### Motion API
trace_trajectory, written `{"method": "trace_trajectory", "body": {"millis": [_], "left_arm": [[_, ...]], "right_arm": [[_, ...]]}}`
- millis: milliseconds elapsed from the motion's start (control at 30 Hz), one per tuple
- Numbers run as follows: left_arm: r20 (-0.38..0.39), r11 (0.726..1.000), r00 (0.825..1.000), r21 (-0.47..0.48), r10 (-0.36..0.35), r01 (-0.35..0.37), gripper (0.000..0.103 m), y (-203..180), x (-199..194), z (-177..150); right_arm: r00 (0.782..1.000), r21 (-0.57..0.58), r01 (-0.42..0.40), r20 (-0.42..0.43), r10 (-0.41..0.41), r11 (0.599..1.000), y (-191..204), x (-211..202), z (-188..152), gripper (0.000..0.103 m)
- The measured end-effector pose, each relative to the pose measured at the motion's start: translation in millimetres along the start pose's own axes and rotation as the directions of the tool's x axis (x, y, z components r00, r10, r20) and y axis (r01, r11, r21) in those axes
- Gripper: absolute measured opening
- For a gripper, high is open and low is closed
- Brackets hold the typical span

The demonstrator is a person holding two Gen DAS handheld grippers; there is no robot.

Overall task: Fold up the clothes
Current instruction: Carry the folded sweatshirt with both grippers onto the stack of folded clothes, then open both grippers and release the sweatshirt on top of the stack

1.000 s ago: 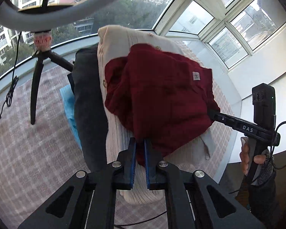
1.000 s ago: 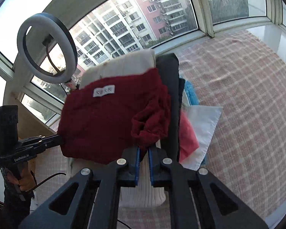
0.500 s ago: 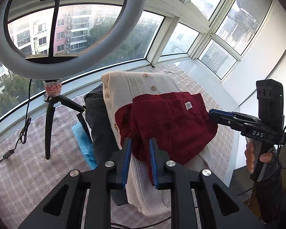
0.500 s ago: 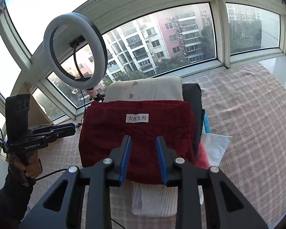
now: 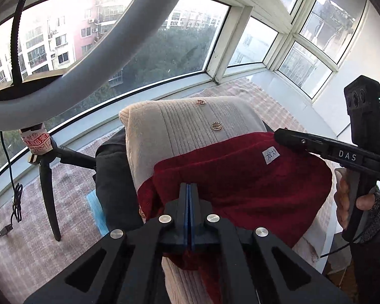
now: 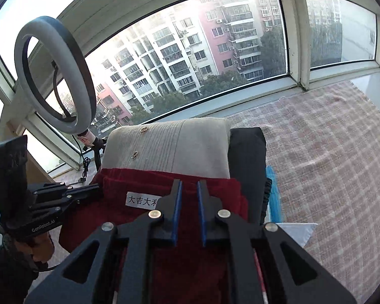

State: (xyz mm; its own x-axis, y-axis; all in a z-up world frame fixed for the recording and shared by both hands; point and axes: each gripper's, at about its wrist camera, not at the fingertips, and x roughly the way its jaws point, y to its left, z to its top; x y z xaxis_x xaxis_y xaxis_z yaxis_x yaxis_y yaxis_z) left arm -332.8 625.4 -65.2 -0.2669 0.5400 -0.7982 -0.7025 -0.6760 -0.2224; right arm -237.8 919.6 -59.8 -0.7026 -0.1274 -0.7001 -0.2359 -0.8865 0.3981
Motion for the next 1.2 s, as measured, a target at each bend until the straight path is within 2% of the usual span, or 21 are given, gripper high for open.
{"method": "trace_trajectory", "body": {"millis": [67, 100, 200, 233, 333, 433, 533, 567, 600, 633, 733, 833, 900, 1000, 1033, 1067, 1100, 1133, 1167, 1200], "left_arm": [[-0.008, 0.999, 1.0, 0.033, 0.02, -0.02, 0.002, -5.8, 1.6, -1.1], [-0.012, 0.999, 1.0, 0.037, 0.025, -0.025, 0.002, -6.9, 2.6, -1.0], [-0.022, 0.999, 0.999, 0.03, 0.026, -0.026, 0.002, -7.6, 3.0, 0.3], [-0.024, 0.999, 0.999, 0.026, 0.024, -0.024, 0.002, -7.3, 2.5, 0.4], [-0.025, 1.0, 0.999, 0.019, 0.025, -0.024, 0.002, -4.9, 1.0, 0.9], [-0.024, 0.999, 0.999, 0.014, 0.03, -0.03, 0.002, -5.6, 0.7, 0.3], [-0.023, 0.999, 0.999, 0.023, 0.046, -0.046, 0.001, -6.5, 1.0, -0.1], [-0.023, 0.998, 0.998, 0.03, 0.054, -0.053, 0.001, -7.7, 0.9, -0.3], [-0.022, 0.997, 0.998, 0.039, 0.061, -0.06, 0.001, -9.2, 0.6, -0.5], [-0.022, 0.997, 0.997, 0.048, 0.069, -0.067, 0.001, -10.6, 0.4, -0.7], [-0.018, 0.994, 0.996, 0.066, 0.084, -0.083, 0.001, -14.5, -4.5, -0.6], [0.024, 0.998, 0.999, 0.034, 0.048, -0.049, 0.006, -20.9, -28.8, -2.2], [0.049, 0.999, 0.999, 0.039, -0.013, 0.011, 0.01, -32.6, -47.1, -12.1], [0.02, 0.994, 0.997, 0.087, -0.074, 0.072, 0.012, -49.1, -51.3, -31.8], [0.004, 0.993, 0.998, 0.108, -0.055, 0.054, 0.014, -50.8, -45.5, -36.8], [-0.013, 0.991, 1.0, 0.131, -0.025, 0.026, 0.014, -51.6, -37.9, -41.3], [-0.028, 0.992, 1.0, 0.129, -0.002, 0.005, 0.014, -47.2, -28.7, -44.0], [-0.038, 0.995, 0.999, 0.096, -0.018, 0.022, 0.013, -39.5, -23.0, -44.6], [-0.044, 0.997, 0.998, 0.057, -0.046, 0.049, 0.013, -31.2, -18.6, -44.8], [-0.042, 0.998, 0.997, 0.033, -0.059, 0.06, 0.012, -26.4, -18.7, -43.7]], "right_arm": [[0.998, -0.009, 0.015, 0.066, -0.014, 1.0, 0.1, -26.4, -3.5, 0.01], [0.996, -0.016, -0.005, 0.09, 0.007, 1.0, -0.8, -39.7, -8.1, 0.012], [0.997, -0.049, -0.011, 0.081, 0.015, 0.999, -6.6, -63.0, -28.9, 0.012], [0.998, -0.044, 0.001, 0.069, 0.002, 0.999, -10.3, -68.5, -38.4, 0.012], [0.997, 0.007, -0.044, 0.066, 0.043, 0.999, -22.4, -87.0, -62.1, 0.012], [0.995, -0.048, -0.048, 0.091, 0.052, 0.998, -4.6, -95.3, -68.1, 0.012], [1.0, -0.155, -0.001, 0.0, 0.001, 0.988, 19.8, -62.2, -64.6, 0.011], [0.998, -0.136, 0.039, -0.034, -0.044, 0.99, 12.4, -54.7, -67.2, 0.011], [0.993, -0.104, 0.087, -0.071, -0.095, 0.991, 1.1, -48.3, -70.7, 0.004], [0.984, -0.074, 0.135, -0.109, -0.143, 0.988, -10.2, -41.9, -74.2, 0.004], [0.997, 0.014, 0.073, -0.01, -0.073, 0.997, -22.2, -76.2, -73.1, 0.005], [0.997, -0.043, 0.021, 0.069, -0.018, 0.999, -0.7, -97.3, -56.3, 0.005], [0.998, -0.123, 0.018, 0.063, -0.01, 0.992, 21.9, -86.5, -41.7, 0.005], [1.0, -0.193, 0.014, 0.0, -0.014, 0.981, 41.4, -51.7, -27.3, 0.005], [1.0, -0.21, 0.012, -0.024, -0.018, 0.978, 46.1, -38.7, -23.2, 0.005], [0.998, -0.22, 0.051, -0.032, -0.06, 0.974, 44.5, -26.7, -20.3, 0.005], [0.993, -0.227, 0.1, -0.036, -0.111, 0.969, 41.3, -15.1, -17.6, 0.005], [0.986, -0.234, 0.149, -0.039, -0.163, 0.961, 38.1, -3.4, -14.9, 0.005], [0.982, -0.2, 0.17, -0.05, -0.183, 0.965, 28.3, 5.6, -10.9, 0.004], [0.986, -0.141, 0.143, -0.066, -0.154, 0.98, 16.4, 8.1, -7.2, 0.001]]}}
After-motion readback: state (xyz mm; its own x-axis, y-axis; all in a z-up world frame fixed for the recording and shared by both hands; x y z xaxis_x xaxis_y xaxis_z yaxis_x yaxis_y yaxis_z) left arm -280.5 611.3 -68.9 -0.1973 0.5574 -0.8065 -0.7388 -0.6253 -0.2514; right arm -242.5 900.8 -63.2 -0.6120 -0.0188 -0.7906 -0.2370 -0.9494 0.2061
